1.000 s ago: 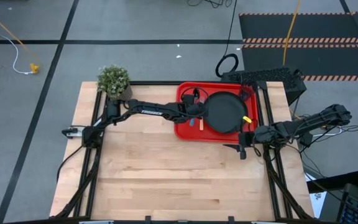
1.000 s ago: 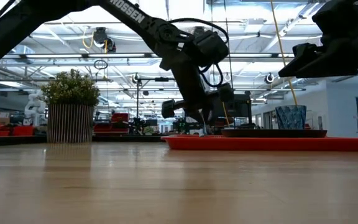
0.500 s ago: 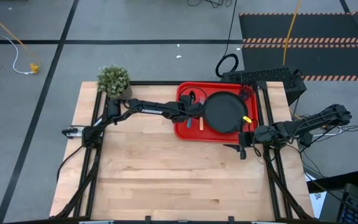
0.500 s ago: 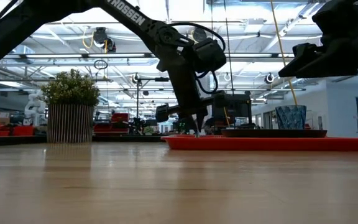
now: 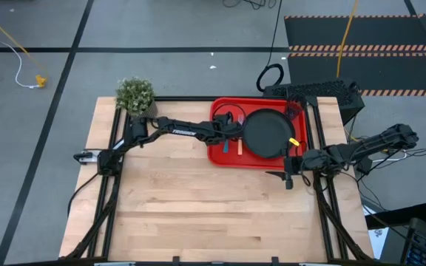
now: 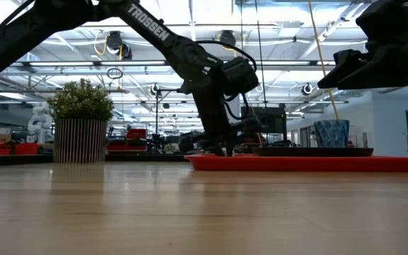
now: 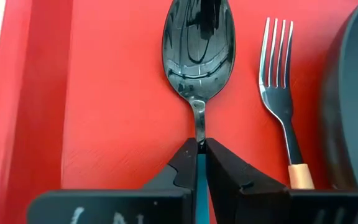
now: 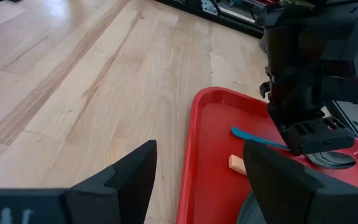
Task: Pick and place plate/cup/fork/spoon on tray
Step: Put the blue spoon to the left of the black plate on the red tray, then return to Home Position
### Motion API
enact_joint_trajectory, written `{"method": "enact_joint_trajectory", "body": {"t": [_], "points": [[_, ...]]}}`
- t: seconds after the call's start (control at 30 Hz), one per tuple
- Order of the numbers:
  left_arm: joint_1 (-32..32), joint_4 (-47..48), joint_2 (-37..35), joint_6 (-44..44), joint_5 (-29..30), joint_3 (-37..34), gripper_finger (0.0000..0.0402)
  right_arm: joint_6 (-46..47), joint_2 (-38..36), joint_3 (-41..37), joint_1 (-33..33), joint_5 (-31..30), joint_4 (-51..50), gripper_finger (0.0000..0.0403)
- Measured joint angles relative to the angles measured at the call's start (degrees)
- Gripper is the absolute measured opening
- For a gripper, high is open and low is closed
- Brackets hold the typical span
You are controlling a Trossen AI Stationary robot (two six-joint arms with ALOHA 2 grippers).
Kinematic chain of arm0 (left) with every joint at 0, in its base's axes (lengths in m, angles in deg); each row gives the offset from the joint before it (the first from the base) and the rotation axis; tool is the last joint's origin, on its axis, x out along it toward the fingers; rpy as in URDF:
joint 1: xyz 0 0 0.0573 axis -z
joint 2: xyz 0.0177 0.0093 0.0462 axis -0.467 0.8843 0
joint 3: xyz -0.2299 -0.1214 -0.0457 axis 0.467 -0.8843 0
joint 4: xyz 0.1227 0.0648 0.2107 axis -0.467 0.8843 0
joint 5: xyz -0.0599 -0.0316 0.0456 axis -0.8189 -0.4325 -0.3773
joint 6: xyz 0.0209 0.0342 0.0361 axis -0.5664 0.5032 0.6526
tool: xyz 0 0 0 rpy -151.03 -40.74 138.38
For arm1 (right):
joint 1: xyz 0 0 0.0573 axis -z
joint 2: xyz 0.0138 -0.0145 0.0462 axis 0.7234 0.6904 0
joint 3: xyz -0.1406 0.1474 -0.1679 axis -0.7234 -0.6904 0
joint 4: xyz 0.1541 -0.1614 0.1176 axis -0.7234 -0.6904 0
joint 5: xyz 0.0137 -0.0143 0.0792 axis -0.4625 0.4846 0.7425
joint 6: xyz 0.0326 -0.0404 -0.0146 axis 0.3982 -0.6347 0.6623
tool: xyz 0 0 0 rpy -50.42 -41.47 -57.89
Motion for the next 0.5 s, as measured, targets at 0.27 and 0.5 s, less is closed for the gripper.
{"method": "enact_joint_trajectory", "body": {"t": [0.27,0.5], "points": [[0.0,-0.2,0.1,0.3,1.1,0.0,0.0031,0.0,0.0,0.0,0.0,0.0,0.1,0.0231],[0.0,-0.4,0.1,-0.6,1.7,0.0,0.0086,0.0,0.0,0.0,0.0,0.0,0.1,0.0231]]}}
